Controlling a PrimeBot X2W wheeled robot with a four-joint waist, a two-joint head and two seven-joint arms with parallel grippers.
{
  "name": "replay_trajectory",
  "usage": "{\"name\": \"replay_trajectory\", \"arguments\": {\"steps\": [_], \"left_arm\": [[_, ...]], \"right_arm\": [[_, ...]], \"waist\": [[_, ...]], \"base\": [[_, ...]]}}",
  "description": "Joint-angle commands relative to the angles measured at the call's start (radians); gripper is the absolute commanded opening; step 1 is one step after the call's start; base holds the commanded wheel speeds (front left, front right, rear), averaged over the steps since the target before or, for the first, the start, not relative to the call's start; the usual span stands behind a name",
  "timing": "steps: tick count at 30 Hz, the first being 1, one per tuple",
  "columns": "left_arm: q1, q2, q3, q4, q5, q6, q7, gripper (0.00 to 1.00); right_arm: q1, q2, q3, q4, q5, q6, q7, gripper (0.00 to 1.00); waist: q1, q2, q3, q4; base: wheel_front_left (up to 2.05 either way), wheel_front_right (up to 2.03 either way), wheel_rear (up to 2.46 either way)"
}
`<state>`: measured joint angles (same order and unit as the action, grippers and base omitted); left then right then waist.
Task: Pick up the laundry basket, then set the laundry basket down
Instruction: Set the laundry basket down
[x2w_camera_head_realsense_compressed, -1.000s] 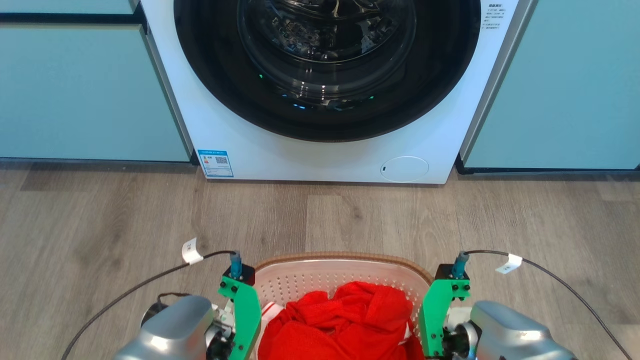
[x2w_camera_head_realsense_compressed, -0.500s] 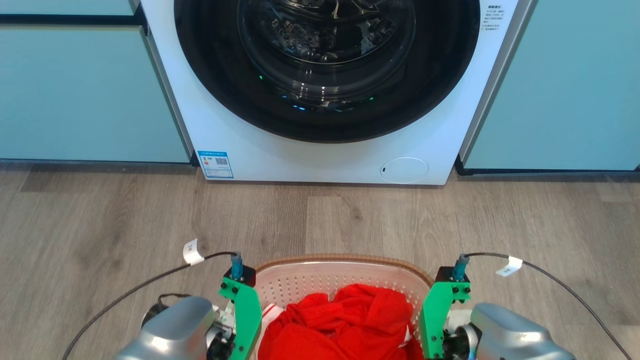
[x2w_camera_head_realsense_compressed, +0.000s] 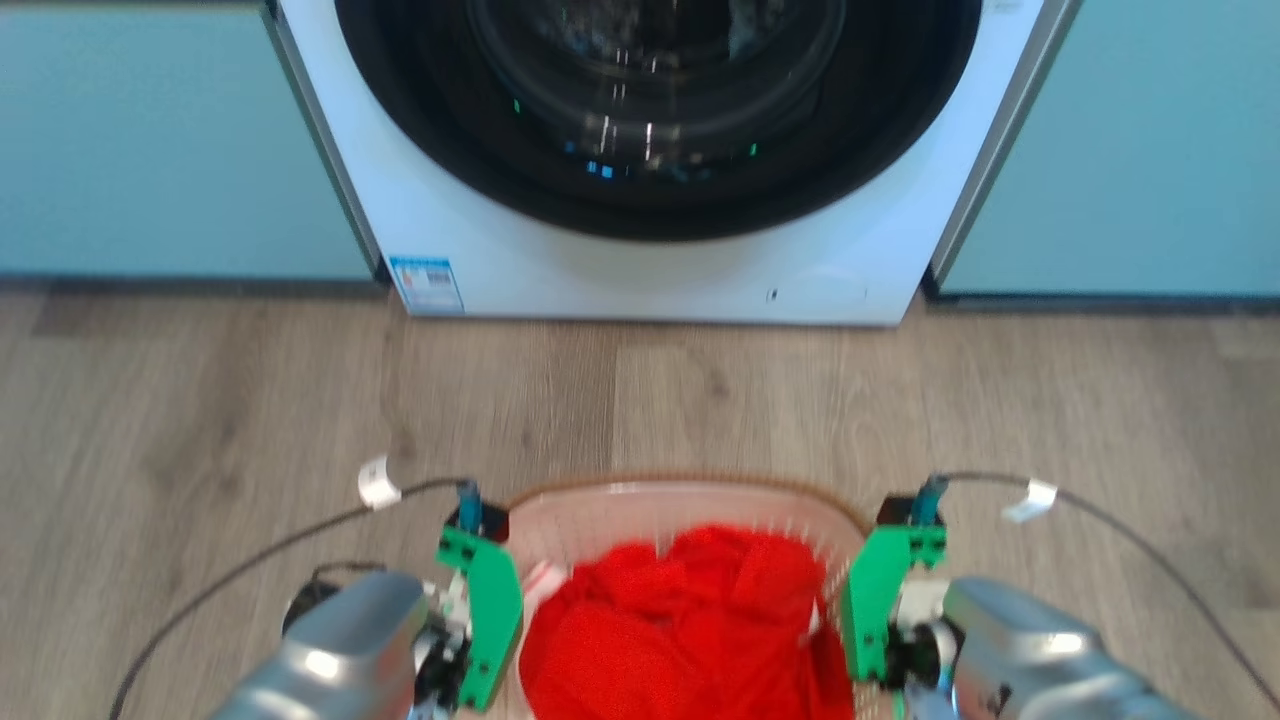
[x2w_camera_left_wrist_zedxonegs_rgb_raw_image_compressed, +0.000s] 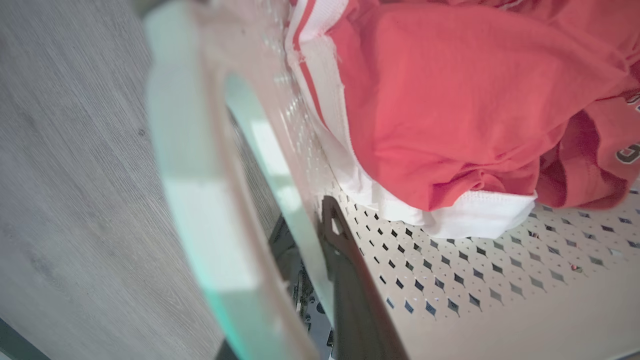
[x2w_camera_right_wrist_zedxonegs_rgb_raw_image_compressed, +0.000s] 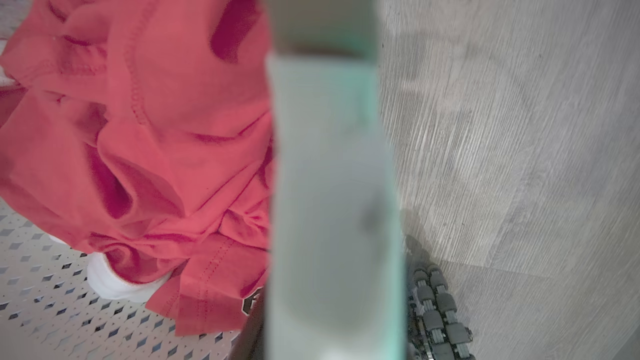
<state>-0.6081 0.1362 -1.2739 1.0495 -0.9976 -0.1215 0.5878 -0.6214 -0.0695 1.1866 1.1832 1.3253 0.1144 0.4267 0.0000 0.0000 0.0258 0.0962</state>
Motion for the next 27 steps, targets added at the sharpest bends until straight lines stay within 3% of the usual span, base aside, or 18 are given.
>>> {"name": "replay_trajectory", "arguments": {"steps": [1,17,27], "left_arm": [[-0.064,-0.005,0.000,-0.005,0.022,-0.009,-0.004,0.00],[-0.235,-0.066,0.004,0.085,0.080,0.004,-0.220,0.00],[-0.335,-0.085,0.000,0.115,0.132,0.024,-0.334,0.00]], "right_arm": [[-0.102,0.019,-0.001,-0.026,-0.010,0.016,-0.047,0.00],[-0.291,0.019,-0.027,0.045,-0.036,0.016,-0.277,0.00],[-0.329,0.019,-0.080,0.057,0.019,0.016,-0.416,0.00]], "waist": [[0.0000,0.0000,0.062,0.001],[0.0000,0.0000,0.510,0.001],[0.0000,0.0000,0.697,0.003]], "base": [[0.00,0.00,0.00],[0.00,0.00,0.00],[0.00,0.00,0.00]]}}
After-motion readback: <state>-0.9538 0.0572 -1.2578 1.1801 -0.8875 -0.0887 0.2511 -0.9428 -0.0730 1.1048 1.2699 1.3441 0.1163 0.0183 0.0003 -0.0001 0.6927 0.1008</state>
